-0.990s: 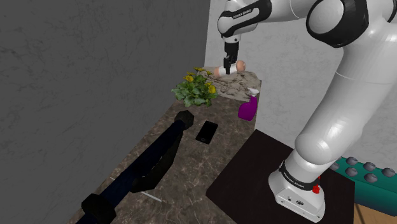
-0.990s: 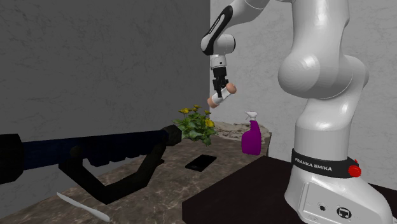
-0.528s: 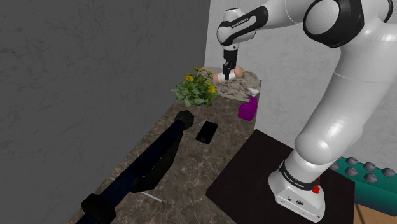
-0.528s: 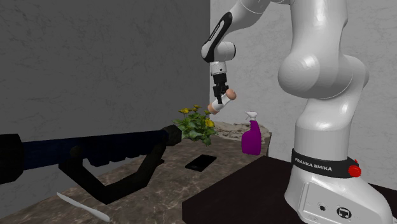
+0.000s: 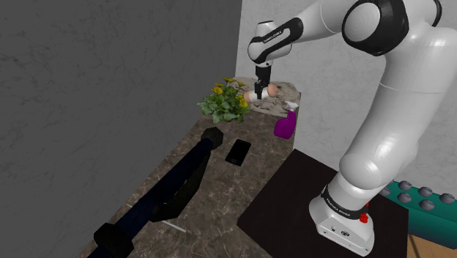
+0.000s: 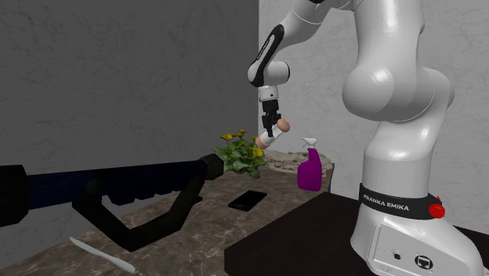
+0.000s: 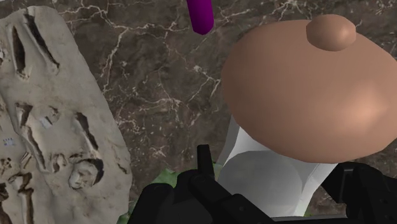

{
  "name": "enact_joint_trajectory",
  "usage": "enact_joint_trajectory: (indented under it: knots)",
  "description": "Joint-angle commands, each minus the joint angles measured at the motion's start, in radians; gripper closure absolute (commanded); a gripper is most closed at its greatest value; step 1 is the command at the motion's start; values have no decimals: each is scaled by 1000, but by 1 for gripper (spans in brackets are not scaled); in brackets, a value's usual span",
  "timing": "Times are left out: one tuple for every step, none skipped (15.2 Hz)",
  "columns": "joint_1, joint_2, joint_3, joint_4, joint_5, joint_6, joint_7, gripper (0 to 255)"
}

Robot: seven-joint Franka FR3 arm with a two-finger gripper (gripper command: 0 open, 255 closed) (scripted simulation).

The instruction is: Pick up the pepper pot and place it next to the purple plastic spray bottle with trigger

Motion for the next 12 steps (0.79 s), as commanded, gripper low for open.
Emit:
enact_joint_trajectory:
  knots:
    - [-2, 11, -1, -14, 0, 26, 0, 255]
    - [-2, 18, -1, -19, 0, 38, 1, 255]
    - [-3, 25, -1, -24, 0, 50, 2, 255]
    - [-3, 32, -1, -29, 0, 61, 3, 255]
    - [-3, 39, -1, -34, 0, 73, 4, 255]
    - [-4, 46, -1, -38, 0, 85, 5, 255]
    - [-4, 53, -1, -43, 0, 96, 6, 255]
    - [-4, 61, -1, -47, 0, 108, 7, 255]
    - [-5, 69, -1, -50, 0, 120, 8, 255]
    - [-5, 77, 0, -54, 1, 131, 9, 255]
    - [-5, 85, 0, -57, 1, 142, 10, 255]
    - [-5, 93, 0, -61, 1, 154, 11, 255]
